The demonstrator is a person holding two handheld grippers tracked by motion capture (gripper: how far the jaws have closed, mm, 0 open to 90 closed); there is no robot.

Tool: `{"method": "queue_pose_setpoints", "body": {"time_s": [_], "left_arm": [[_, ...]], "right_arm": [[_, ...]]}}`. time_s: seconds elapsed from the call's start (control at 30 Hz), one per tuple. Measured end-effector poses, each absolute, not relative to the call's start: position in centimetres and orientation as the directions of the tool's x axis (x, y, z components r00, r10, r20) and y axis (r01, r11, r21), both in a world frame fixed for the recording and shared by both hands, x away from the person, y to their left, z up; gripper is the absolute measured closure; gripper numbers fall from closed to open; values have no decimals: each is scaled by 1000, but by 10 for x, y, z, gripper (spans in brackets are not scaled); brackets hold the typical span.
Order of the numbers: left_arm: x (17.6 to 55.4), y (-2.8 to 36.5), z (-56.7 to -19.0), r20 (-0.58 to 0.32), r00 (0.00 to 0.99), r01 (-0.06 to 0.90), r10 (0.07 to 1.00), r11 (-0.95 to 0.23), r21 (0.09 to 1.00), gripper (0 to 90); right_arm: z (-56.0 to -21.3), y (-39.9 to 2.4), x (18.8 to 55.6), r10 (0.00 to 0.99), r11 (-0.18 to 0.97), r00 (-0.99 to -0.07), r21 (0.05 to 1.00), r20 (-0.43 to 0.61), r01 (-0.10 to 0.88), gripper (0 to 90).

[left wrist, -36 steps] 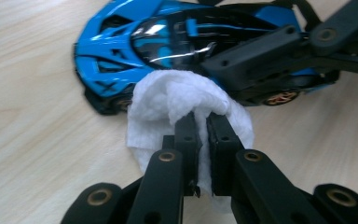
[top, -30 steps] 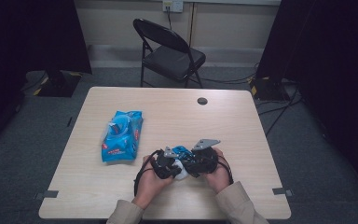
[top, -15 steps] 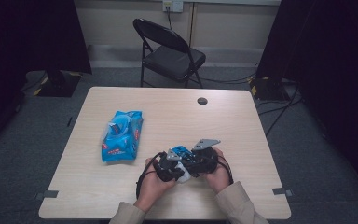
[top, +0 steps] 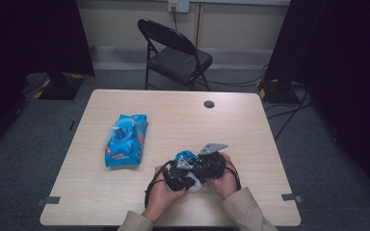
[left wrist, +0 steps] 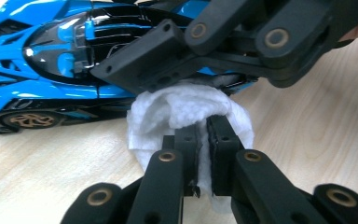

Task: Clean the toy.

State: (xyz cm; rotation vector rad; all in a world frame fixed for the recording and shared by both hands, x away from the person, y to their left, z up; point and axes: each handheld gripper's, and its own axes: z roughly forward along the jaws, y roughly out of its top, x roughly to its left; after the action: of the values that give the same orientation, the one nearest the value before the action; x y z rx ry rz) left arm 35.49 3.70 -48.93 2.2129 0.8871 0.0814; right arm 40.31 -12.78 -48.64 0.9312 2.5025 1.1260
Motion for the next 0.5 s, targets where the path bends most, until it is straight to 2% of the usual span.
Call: {"method": "queue_pose_setpoints", "body": {"time_s": [0.5], "left_arm": [[342, 21, -492, -233, 781, 559, 579, -484, 673, 849]], "right_arm": [[-487, -128, 403, 642, 497, -766, 739, 40, 455, 344]]}}
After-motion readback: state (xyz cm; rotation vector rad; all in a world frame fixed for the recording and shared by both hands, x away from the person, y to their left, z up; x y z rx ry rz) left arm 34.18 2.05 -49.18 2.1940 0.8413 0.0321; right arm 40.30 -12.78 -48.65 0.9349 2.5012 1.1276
